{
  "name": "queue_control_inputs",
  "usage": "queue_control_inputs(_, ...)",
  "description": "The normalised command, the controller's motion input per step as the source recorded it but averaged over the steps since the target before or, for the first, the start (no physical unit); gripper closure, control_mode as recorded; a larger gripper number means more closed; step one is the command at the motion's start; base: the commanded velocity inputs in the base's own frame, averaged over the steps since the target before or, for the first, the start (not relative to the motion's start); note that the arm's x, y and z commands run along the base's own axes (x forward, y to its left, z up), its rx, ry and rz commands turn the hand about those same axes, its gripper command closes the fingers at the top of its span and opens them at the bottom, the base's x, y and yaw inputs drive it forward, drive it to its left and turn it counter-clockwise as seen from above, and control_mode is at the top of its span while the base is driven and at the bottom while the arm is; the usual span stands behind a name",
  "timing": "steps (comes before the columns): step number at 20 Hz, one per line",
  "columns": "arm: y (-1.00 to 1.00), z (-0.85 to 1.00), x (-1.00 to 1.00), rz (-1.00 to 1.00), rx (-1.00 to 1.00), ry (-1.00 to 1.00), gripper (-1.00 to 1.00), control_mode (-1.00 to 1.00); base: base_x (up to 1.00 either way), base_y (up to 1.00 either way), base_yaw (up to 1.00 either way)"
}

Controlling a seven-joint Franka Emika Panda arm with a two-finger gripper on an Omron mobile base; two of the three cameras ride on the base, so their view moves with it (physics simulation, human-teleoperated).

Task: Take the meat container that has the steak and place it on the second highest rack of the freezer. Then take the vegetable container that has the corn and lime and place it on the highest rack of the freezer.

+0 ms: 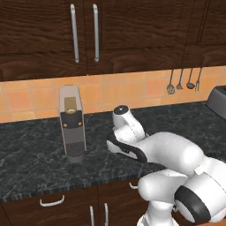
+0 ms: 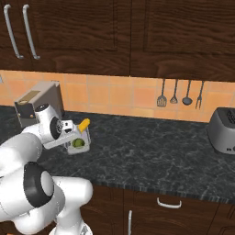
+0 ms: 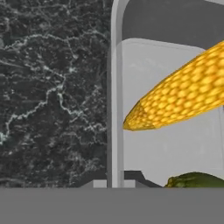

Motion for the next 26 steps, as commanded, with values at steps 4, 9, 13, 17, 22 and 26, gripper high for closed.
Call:
queue_control_inputs(4,-0.15,0.51,-0.47,0.0,-0.03,0.0,1.0,-1.0,0.0,0.0,0.0)
queue_control_inputs(9,-0.12,0.34,-0.71,0.0,0.0,-0.05,1.0,-1.0,0.0,0.0,0.0)
queue_control_inputs(13,-0.11,0.42,-0.7,0.0,0.0,-0.07,1.0,-1.0,0.0,0.0,0.0)
queue_control_inputs(17,-0.16,0.57,-0.44,0.0,0.0,-0.03,1.0,-1.0,0.0,0.0,0.0)
queue_control_inputs(22,-0.07,0.75,-0.28,0.0,0.0,0.0,1.0,-1.0,0.0,0.0,0.0)
queue_control_inputs(26,0.0,0.62,-0.28,0.0,0.0,0.0,1.0,-1.0,0.0,0.0,0.0)
